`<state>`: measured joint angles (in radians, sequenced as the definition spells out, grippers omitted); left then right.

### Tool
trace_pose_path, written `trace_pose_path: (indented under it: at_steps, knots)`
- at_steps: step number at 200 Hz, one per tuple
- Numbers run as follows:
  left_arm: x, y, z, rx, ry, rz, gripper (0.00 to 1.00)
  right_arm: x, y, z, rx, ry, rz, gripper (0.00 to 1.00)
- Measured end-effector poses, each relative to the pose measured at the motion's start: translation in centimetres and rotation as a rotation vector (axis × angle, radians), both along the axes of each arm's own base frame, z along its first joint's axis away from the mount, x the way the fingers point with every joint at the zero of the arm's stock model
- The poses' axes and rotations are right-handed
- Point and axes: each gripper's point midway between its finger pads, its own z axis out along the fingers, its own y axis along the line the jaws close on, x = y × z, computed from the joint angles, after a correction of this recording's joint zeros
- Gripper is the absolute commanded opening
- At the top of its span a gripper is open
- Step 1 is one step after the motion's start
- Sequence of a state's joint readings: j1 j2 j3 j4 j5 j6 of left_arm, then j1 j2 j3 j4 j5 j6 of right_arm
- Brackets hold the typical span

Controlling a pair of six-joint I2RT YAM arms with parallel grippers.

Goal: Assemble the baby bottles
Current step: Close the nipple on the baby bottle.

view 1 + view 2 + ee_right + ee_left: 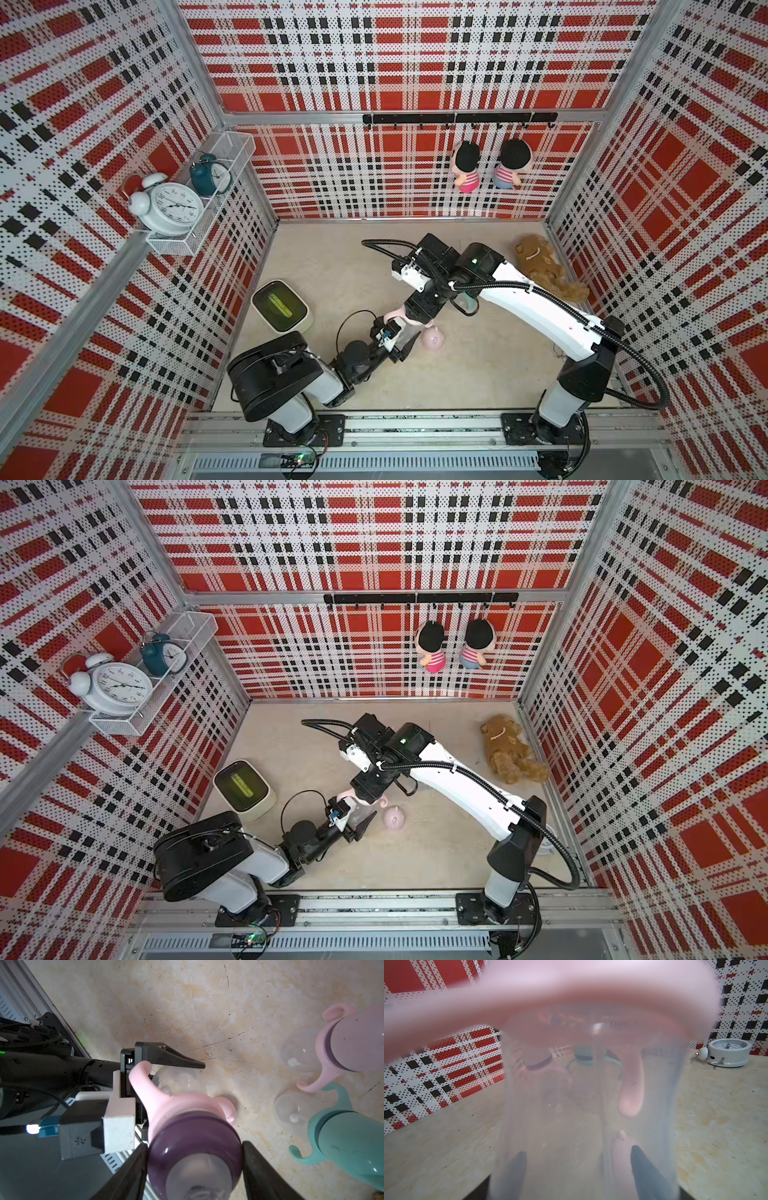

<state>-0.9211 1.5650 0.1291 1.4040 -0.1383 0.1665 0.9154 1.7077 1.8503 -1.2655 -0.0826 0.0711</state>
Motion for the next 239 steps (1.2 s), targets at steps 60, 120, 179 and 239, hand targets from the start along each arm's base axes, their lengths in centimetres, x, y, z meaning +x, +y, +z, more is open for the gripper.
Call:
trace_pose_path:
  at_steps: [60,120,179,239]
  knots:
    - [-0.1,-0.2,-0.2,0.005,0.001,-0.002,0.0,-0.4,0.5,-0.4,-0.001,0.01,0.03,0.65]
    - [0.0,0.3,-0.2,-0.02,0.018,-0.009,0.0,-0.4,0.7,-0.5,0.027,0.02,0.0,0.64]
    - [-0.3,0.2,0.5,-0.073,0.03,-0.05,0.0,-0.6,0.9,0.2,0.083,0.009,-0.026,0.61]
    - [-0.1,0.5,0.7,-0.096,0.044,-0.045,0.0,-0.2,1.3,0.5,0.115,0.018,-0.084,0.62]
